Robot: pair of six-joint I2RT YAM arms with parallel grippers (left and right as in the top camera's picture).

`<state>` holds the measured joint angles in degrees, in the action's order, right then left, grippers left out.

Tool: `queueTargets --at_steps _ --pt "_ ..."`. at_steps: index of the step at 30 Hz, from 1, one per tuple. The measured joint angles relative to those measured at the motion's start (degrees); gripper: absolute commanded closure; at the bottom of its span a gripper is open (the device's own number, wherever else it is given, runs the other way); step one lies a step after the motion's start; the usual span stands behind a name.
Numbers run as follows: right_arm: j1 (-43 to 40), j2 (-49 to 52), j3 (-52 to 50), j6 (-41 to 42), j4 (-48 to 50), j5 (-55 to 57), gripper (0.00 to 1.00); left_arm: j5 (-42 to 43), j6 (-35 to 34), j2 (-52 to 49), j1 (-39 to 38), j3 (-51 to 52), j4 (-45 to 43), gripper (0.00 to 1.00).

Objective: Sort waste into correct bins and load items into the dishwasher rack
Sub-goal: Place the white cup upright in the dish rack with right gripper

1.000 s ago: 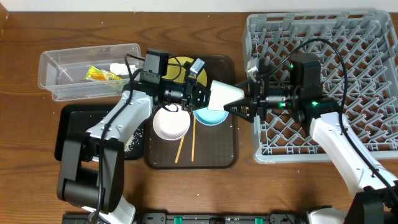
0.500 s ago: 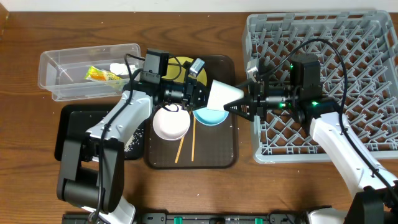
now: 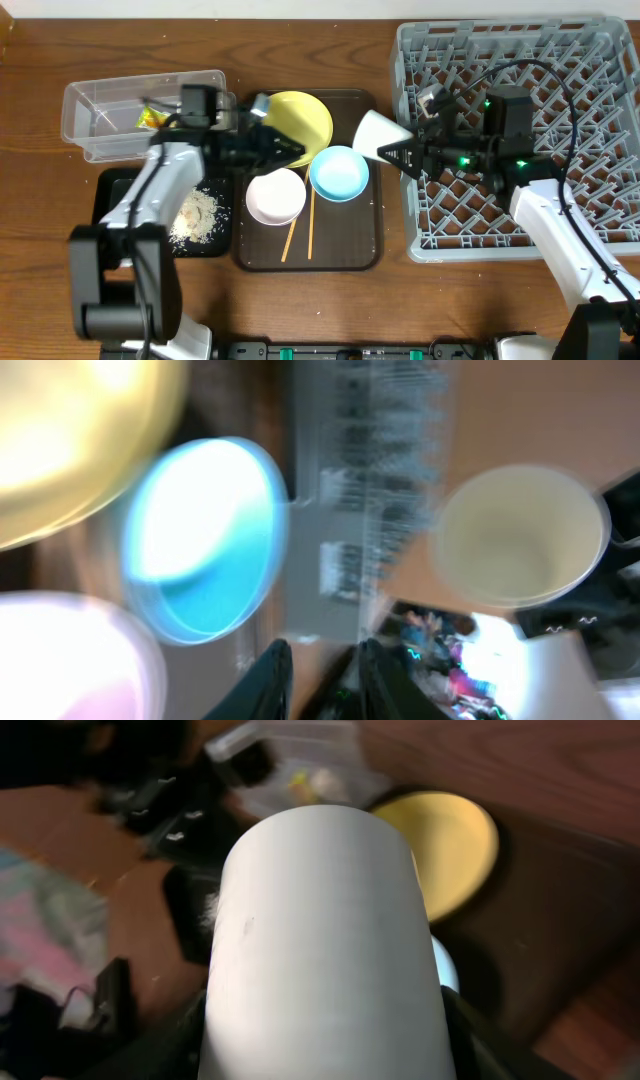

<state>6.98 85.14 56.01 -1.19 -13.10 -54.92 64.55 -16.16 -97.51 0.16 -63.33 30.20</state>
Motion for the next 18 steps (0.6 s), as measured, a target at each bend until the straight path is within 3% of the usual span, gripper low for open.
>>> queueTargets --at_steps 8,18 --pt "-1.81 -2.95 4.17 1.16 -16.79 16.72 0.99 -20.46 8.61 13.7 5.38 -0.02 13.92 0.74" --pt "-6.64 -9.2 18.86 2.14 -41.66 43.21 0.99 -36.96 10.49 23.19 6.01 -0.02 16.48 0.61"
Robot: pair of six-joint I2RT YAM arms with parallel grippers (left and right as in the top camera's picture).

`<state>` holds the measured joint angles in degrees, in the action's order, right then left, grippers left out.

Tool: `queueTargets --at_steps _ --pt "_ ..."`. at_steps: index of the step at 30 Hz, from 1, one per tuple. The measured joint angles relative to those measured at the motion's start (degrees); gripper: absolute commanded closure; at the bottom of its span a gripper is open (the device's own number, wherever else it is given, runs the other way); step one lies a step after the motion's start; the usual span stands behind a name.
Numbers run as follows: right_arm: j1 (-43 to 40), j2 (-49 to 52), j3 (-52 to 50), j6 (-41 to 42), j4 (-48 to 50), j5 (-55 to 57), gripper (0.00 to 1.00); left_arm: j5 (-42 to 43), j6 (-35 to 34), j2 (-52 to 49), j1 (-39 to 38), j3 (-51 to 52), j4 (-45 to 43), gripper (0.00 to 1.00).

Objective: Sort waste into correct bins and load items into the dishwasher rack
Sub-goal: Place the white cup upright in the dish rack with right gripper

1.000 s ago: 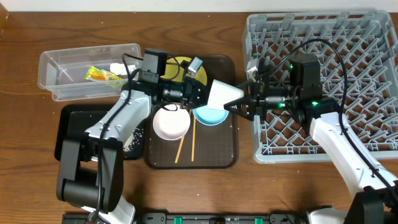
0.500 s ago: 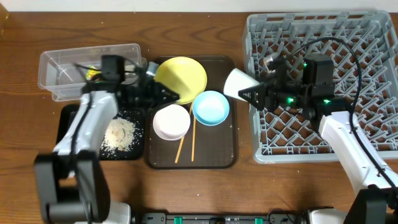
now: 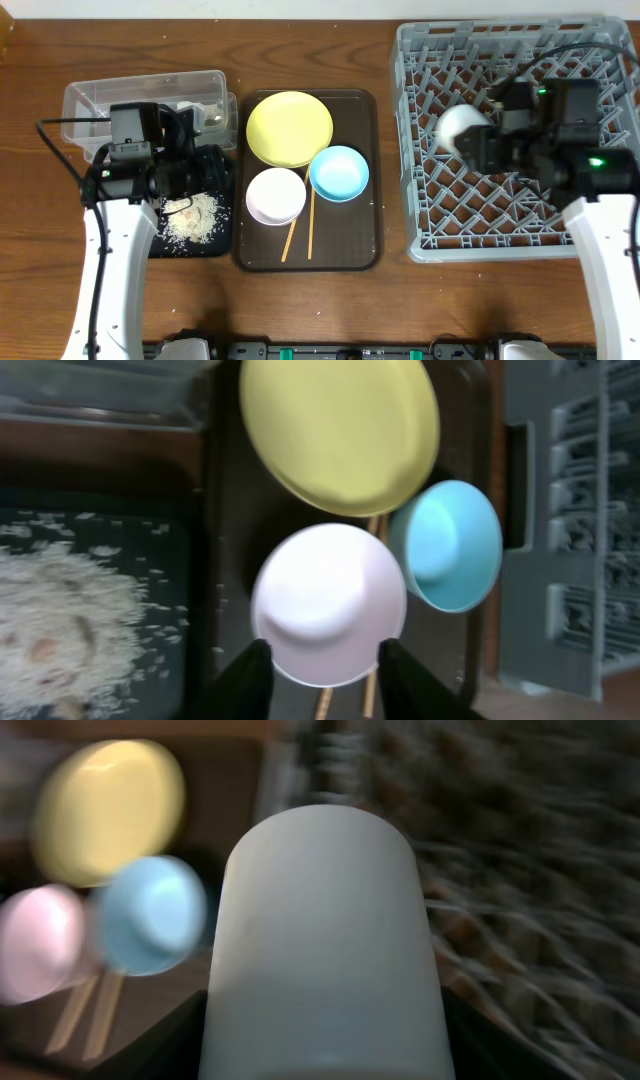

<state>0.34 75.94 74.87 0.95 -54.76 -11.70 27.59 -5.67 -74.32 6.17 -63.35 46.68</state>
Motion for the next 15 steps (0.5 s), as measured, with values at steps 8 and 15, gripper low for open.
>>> queueTargets --at_steps 8,15 --pt "-8.17 1.44 0.33 3.34 -7.87 14.56 0.99 -2.99 0.0 0.09 0.0 0.0 0.57 0.6" --pt "-11.8 6.6 0.33 4.79 -11.78 16.74 0.99 -3.78 -0.02 0.09 0.0 0.0 1.07 0.6"
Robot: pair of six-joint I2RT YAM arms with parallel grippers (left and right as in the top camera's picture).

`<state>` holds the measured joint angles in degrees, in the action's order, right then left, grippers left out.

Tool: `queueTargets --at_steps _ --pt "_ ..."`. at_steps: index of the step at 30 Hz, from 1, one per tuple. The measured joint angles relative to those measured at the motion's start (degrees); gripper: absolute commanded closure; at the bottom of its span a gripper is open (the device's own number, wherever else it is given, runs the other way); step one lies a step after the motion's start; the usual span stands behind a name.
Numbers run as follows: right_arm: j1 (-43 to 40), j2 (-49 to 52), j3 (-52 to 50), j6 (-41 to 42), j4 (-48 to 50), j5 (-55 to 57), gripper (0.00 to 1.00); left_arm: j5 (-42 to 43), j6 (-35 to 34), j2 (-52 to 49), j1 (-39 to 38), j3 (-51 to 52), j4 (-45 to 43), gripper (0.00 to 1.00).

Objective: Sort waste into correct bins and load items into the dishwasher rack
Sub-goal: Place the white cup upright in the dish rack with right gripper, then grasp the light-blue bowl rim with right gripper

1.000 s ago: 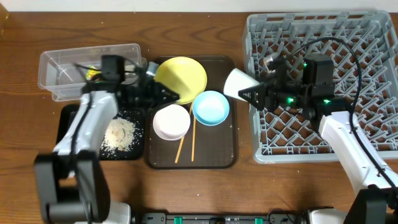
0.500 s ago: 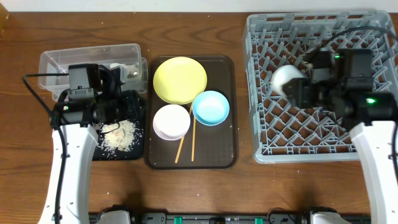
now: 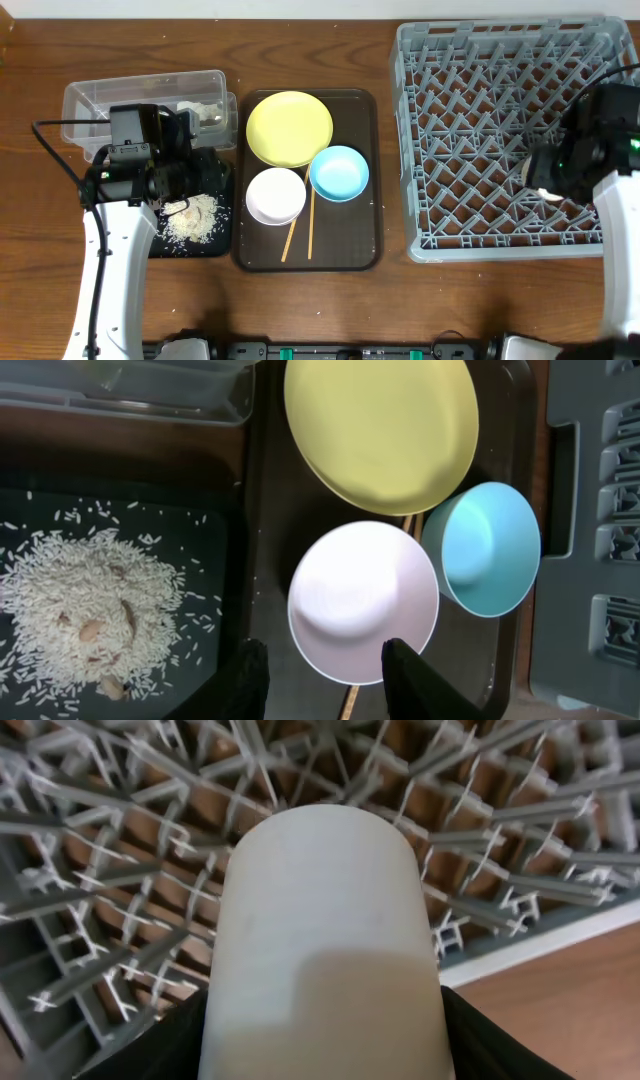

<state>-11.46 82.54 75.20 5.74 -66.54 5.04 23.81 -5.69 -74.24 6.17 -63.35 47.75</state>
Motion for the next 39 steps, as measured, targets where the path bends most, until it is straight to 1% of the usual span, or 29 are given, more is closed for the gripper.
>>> queueTargets --at_steps 7,8,9,11,12,13,15,16,18,21,23,25,26,30,33,36,39 --pt "0.0 6.75 0.0 0.39 -1.46 -0.04 0.99 -0.04 0.02 0.0 0.0 0.0 0.02 0.6" --pt "0.0 7.61 0.0 0.39 -1.46 -0.04 0.94 -0.04 0.02 0.0 0.0 0.0 0.02 0.6" --pt "0.0 8.39 0.0 0.42 -1.44 -0.04 0.82 -0.04 0.02 0.0 0.0 0.0 0.02 0.6" --pt "0.0 10.01 0.0 0.42 -1.42 -0.04 0.63 -0.04 0.02 0.0 0.0 0.0 0.02 0.59" --pt "0.0 10.8 0.0 0.42 -1.38 -0.04 0.51 -0.04 0.02 0.0 0.0 0.0 0.02 0.57" --pt "0.0 11.34 0.0 0.42 -1.33 -0.04 0.44 -0.04 0.02 0.0 0.0 0.0 0.02 0.55" --pt "0.0 12.48 0.0 0.76 -1.03 -0.15 0.27 -0.07 0.2 -0.02 0.0 0.0 0.02 0.54" --pt "0.0 12.98 0.0 0.92 -0.72 -0.35 0.22 -0.07 0.17 0.0 0.0 0.0 0.02 0.54" --pt "0.0 13.79 0.0 1.09 -0.48 -0.7 0.2 -0.04 0.2 0.0 0.0 0.0 0.02 0.54" --pt "0.02 14.58 0.0 1.27 -0.44 -1.38 0.11 -0.04 0.17 -0.02 0.0 0.0 0.04 0.54" --pt "0.02 14.58 0.0 1.38 -0.46 -1.64 0.09 -0.04 0.2 0.0 0.0 0.0 0.04 0.53" --pt "0.0 14.58 0.0 1.31 -0.48 -1.88 0.09 -0.04 0.17 0.0 0.0 0.0 0.24 0.53" --pt "0.0 14.58 0.0 1.29 -0.46 -2.08 0.08 -0.04 0.17 0.0 0.0 0.0 0.42 0.5" --pt "0.02 14.53 0.35 1.29 -0.81 -3.37 0.07 -0.07 0.2 0.0 0.0 0.0 0.92 0.49" --pt "0.13 13.97 2.47 1.27 -0.7 -5.86 0.08 -0.2 0.2 0.0 0.0 0.0 1.01 0.49" --pt "1.2 11.96 5.86 0.96 2.03 -9.86 0.07 -1.62 0.2 -0.02 0.0 0.0 1.81 0.48" --pt "4.59 8.44 8.04 0.13 7.98 -15.67 0.07 -4.68 0.17 0.0 0.0 0.0 3.63 0.46"
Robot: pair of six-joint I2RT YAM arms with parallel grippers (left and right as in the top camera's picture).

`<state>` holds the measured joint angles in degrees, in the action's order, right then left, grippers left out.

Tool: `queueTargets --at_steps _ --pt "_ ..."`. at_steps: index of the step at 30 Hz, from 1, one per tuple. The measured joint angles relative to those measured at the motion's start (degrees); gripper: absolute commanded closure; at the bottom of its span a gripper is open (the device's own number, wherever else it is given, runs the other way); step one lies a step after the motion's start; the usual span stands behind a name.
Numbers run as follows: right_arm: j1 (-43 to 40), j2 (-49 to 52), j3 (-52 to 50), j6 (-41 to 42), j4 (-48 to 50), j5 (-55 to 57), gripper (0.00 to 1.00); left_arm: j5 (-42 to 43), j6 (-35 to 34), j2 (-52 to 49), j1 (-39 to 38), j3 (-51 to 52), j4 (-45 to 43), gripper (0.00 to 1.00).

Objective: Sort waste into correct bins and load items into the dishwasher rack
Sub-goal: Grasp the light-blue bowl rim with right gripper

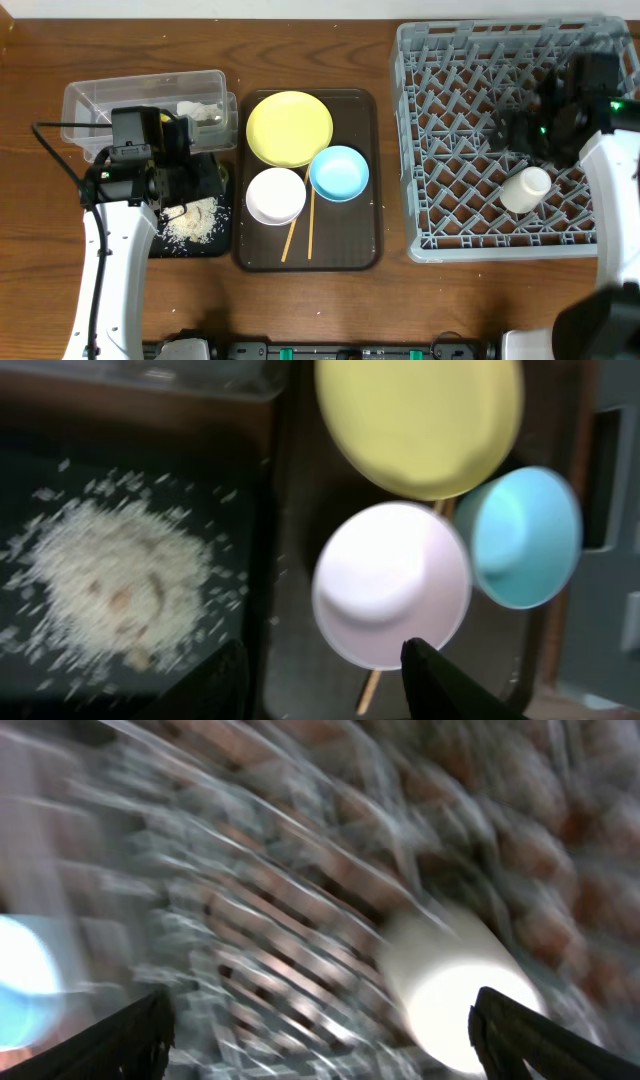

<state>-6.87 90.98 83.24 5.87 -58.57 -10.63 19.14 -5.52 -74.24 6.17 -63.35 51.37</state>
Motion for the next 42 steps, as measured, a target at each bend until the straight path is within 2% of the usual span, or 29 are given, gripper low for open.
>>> queueTargets --at_steps 3,8,17,24,30,36,42 --pt "5.97 -2.84 0.96 -0.52 5.64 -5.27 0.07 -3.28 -0.31 0.0 0.0 0.0 1.68 0.45" --pt "16.46 -1.92 1.14 -0.94 10.82 -7.98 0.08 -6.97 -1.53 0.0 0.0 0.0 2.47 0.44" --pt "31.85 8.63 1.14 -1.01 14.51 -2.23 0.18 -8.66 -1.99 0.0 0.0 0.0 2.47 0.43" --pt "35.91 18.08 1.14 1.31 15.61 3.78 0.38 -8.83 -2.01 0.0 0.0 0.0 2.51 0.43" --pt "36.48 24.02 1.11 3.78 15.74 5.2 0.73 -8.85 -2.01 0.0 0.0 0.0 2.49 0.43" --pt "36.48 25.79 1.11 4.68 15.76 5.62 0.99 -8.87 -2.01 -0.02 0.0 0.0 2.51 0.43" --pt "36.26 25.7 1.11 5.07 15.41 6.16 0.99 -8.87 -2.01 0.0 0.0 0.0 2.49 0.43"
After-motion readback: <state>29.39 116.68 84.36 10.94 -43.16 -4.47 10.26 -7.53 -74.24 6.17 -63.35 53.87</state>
